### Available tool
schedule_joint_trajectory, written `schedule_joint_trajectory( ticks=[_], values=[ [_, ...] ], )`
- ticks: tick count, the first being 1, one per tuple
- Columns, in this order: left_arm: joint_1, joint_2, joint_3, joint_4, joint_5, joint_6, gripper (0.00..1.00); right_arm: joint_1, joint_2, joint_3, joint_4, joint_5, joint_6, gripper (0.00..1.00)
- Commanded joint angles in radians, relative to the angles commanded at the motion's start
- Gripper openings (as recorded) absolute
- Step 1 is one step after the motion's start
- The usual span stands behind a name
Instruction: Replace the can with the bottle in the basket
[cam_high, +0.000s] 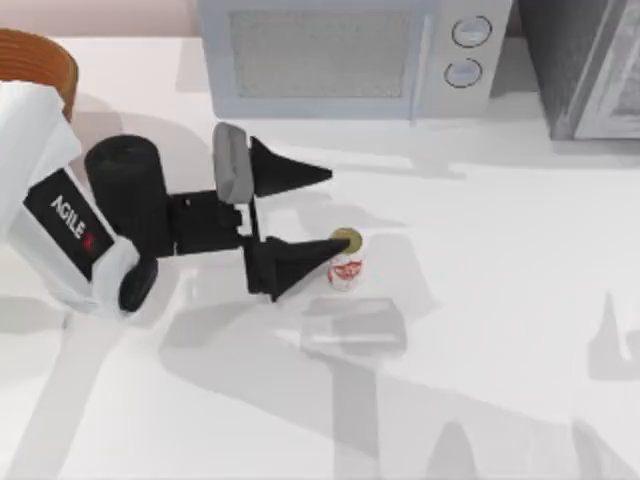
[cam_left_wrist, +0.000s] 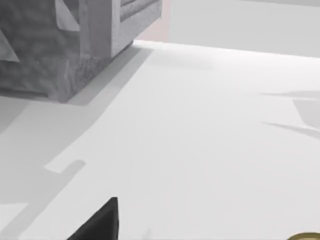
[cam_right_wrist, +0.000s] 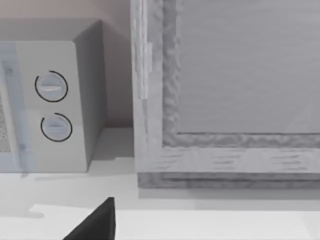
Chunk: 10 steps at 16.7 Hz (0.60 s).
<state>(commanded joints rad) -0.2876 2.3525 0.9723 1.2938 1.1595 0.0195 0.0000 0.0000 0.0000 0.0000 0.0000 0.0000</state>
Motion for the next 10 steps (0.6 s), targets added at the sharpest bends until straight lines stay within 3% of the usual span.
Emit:
schedule_joint_trajectory(
  ticks=[4, 10],
  values=[
    [0.073, -0.312, -0.142, -0.205, -0.179, -0.002, 1.0, 0.0, 0.0, 0.0, 0.0, 0.0, 0.0, 1.0],
    [0.18, -1.014, -0.416, -0.586, -0.517, 0.003, 1.0, 0.0, 0.0, 0.0, 0.0, 0.0, 0.0, 1.0]
  ],
)
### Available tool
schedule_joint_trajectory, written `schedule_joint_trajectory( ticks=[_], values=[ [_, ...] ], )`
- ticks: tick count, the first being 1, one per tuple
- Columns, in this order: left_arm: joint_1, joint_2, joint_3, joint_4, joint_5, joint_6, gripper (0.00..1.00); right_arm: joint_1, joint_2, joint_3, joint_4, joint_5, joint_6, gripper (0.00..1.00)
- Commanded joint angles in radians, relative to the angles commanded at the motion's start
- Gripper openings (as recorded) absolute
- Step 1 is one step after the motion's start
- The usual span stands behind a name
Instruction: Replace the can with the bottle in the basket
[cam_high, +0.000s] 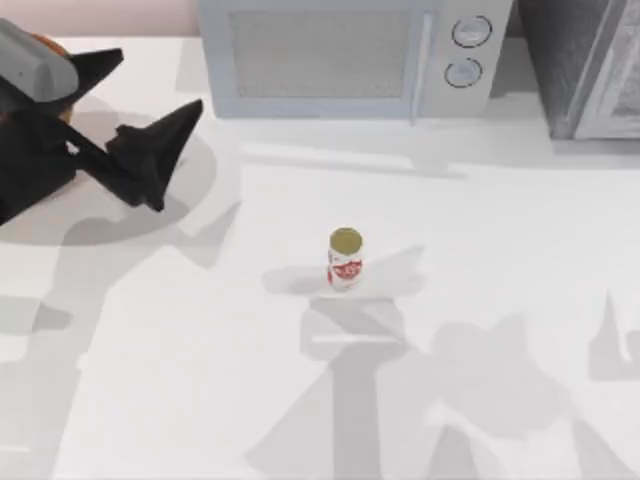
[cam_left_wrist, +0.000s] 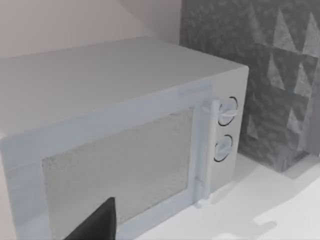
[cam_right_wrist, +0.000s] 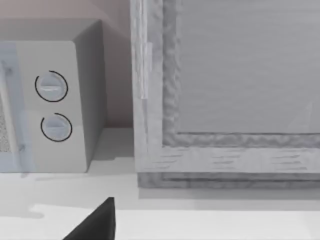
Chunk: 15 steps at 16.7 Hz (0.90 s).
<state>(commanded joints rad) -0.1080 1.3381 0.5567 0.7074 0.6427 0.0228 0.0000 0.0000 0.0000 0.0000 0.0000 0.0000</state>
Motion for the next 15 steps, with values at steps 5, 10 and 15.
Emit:
schedule_joint_trajectory(
  ticks=[5, 10, 15],
  values=[
    [0.062, -0.616, -0.237, -0.314, -0.281, -0.003, 1.0, 0.0, 0.0, 0.0, 0.0, 0.0, 0.0, 1.0],
    [0.096, -1.092, -0.435, -0.562, -0.508, -0.012, 1.0, 0.0, 0.0, 0.0, 0.0, 0.0, 0.0, 1.0],
    [0.107, -1.321, -0.548, -0.697, -0.633, -0.022, 1.0, 0.0, 0.0, 0.0, 0.0, 0.0, 0.0, 1.0]
  ],
)
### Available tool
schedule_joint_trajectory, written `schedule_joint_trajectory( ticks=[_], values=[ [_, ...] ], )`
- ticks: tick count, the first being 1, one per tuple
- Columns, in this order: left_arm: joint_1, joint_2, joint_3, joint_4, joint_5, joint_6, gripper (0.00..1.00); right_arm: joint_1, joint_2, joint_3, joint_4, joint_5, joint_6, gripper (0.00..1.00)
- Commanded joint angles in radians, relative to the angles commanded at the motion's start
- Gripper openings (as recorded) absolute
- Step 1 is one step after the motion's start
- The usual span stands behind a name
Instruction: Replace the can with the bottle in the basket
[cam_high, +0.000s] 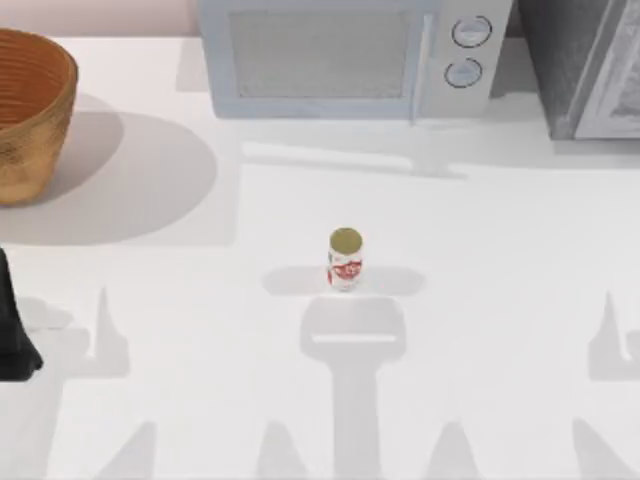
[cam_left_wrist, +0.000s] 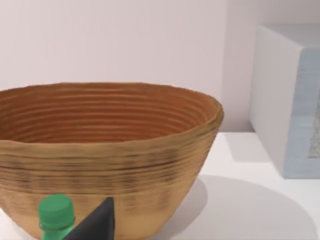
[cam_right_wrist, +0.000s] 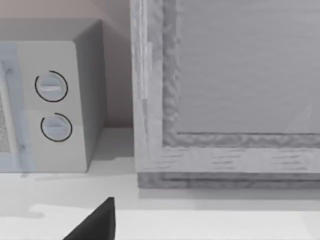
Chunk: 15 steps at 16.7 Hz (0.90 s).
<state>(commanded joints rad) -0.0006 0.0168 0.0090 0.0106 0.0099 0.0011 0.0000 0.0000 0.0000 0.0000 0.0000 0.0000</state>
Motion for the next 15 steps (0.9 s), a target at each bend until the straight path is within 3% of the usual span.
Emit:
schedule_joint_trajectory(
  ticks=[9, 15],
  values=[
    [0.013, 0.017, -0.01, 0.016, -0.002, 0.001, 1.0, 0.0, 0.0, 0.0, 0.0, 0.0, 0.0, 1.0],
    [0.125, 0.347, -0.012, 0.305, 0.097, 0.026, 1.0, 0.0, 0.0, 0.0, 0.0, 0.0, 0.0, 1.0]
  ],
)
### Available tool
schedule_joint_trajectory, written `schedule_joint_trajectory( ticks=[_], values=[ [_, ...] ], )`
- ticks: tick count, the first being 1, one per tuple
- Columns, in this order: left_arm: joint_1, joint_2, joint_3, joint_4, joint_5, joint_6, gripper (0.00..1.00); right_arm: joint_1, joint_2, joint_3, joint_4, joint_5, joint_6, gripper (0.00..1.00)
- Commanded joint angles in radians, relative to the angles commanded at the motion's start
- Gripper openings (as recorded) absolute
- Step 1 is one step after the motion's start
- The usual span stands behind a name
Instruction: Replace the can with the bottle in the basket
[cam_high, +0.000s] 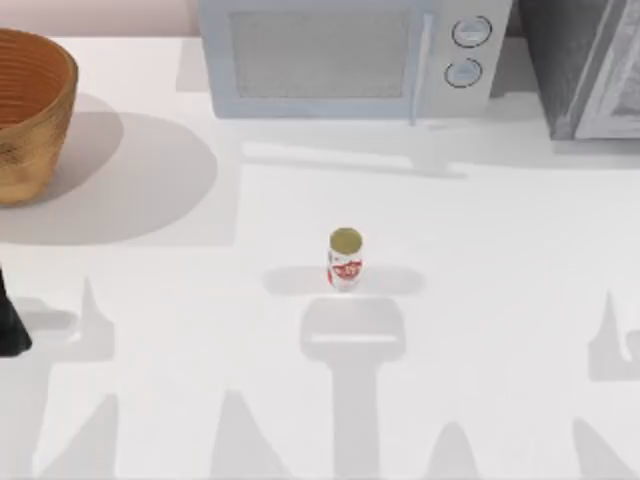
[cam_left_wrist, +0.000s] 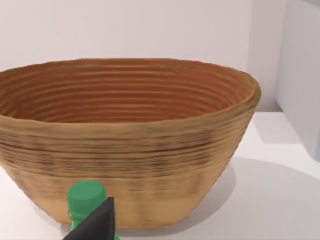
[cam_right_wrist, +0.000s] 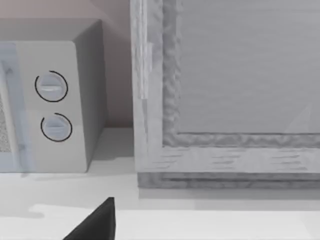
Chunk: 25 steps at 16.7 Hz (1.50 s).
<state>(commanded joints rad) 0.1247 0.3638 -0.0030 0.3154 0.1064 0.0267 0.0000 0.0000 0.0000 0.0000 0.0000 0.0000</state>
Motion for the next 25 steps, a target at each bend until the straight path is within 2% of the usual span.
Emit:
schedule_joint_trajectory(
  ticks=[10, 15, 20, 25],
  values=[
    [0.264, 0.938, 0.032, 0.817, 0.304, 0.077, 1.0, 0.0, 0.0, 0.0, 0.0, 0.0, 0.0, 1.0],
    [0.375, 1.345, 0.043, 1.15, 0.426, 0.108, 1.0, 0.0, 0.0, 0.0, 0.0, 0.0, 0.0, 1.0],
    [0.442, 1.559, 0.041, 1.322, 0.485, 0.124, 1.0, 0.0, 0.0, 0.0, 0.0, 0.0, 0.0, 1.0],
    [0.447, 1.573, 0.04, 1.333, 0.489, 0.125, 1.0, 0.0, 0.0, 0.0, 0.0, 0.0, 0.0, 1.0]
  ],
)
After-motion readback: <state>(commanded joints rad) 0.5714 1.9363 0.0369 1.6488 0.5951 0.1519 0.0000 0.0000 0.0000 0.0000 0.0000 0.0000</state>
